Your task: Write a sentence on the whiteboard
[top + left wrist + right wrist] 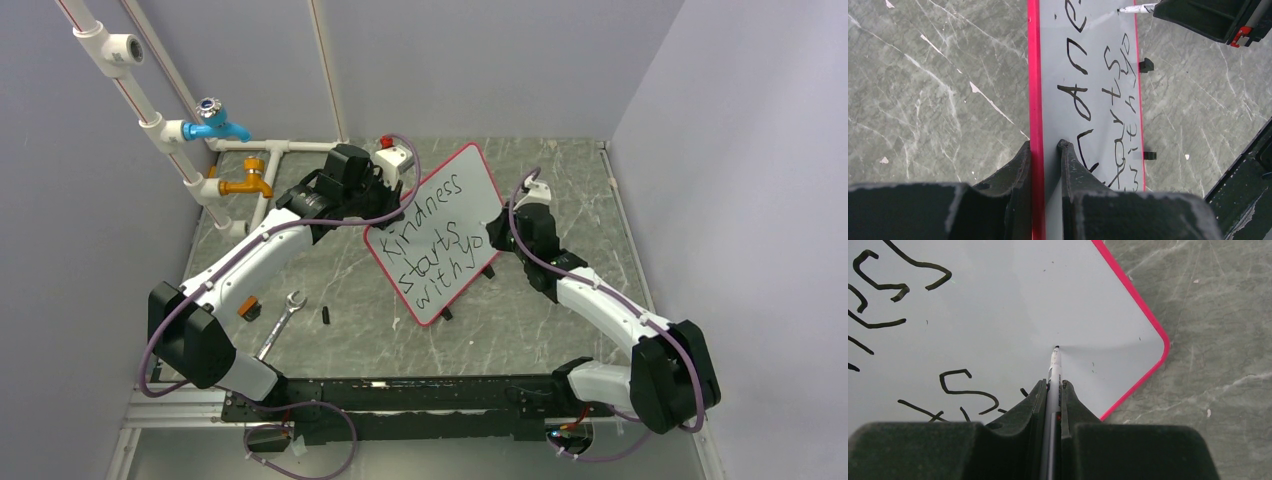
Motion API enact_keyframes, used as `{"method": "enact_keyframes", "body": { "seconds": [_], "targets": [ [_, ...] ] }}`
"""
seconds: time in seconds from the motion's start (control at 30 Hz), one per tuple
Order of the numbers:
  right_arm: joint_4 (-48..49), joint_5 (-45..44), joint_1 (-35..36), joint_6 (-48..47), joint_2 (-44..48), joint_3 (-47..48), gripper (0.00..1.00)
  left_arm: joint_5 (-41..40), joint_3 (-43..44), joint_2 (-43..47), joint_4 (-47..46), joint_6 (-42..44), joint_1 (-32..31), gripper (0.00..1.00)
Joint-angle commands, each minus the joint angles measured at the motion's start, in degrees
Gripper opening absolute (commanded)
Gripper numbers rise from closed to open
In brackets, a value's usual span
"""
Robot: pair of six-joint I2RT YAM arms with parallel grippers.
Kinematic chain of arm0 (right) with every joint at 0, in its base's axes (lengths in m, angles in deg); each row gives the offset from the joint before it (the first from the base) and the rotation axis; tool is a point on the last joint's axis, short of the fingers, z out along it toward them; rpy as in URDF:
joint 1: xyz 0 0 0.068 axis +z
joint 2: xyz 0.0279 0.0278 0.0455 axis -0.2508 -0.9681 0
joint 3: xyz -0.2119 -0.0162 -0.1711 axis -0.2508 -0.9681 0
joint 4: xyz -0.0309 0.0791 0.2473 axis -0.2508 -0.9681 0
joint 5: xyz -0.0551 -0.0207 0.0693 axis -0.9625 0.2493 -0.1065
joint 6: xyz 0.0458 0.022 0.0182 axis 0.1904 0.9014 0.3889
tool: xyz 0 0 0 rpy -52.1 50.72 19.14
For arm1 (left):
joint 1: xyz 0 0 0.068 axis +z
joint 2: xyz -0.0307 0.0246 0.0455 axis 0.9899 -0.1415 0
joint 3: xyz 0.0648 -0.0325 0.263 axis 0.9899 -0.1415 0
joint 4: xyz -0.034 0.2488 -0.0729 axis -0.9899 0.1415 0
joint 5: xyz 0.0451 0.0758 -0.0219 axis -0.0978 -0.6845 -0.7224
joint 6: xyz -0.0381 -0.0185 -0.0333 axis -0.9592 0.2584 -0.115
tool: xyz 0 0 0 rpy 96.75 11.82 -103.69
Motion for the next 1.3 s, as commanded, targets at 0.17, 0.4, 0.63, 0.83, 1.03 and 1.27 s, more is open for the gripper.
{"method": "enact_keyframes", "body": {
  "seconds": [0.17, 0.4, 0.63, 0.83, 1.03, 1.27],
  "targets": [
    [2.2, 1.8, -0.1, 1.4, 2.1, -4.8, 0.0, -7.9, -2.7, -1.1, 8.6, 8.2, -0.5, 0.0],
    [1.1, 1.0, -0.1, 1.6, 3.6, -7.0, 0.0, -7.9, -2.6, -1.1, 8.5, 8.1, -0.5, 0.0],
    [-0.5, -1.2, -0.2, 1.7, 3.2, -6.4, 0.0, -7.9, -2.5, -1.0, 8.6, 8.1, -0.5, 0.0],
    [-1.6, -3.3, -0.1, 1.3, 2.2, -4.5, 0.0, -7.7, -2.6, -0.9, 8.6, 8.1, -0.6, 0.0],
    [-1.2, -3.1, -0.3, 0.9, 0.5, -2.0, 0.0, -7.6, -2.5, -0.9, 8.6, 8.1, -0.6, 0.0],
    [-0.9, -3.8, -0.3, 0.1, -2.3, 1.7, 0.0, -7.6, -2.7, -0.8, 8.5, 8.1, -0.6, 0.0]
  ]
}}
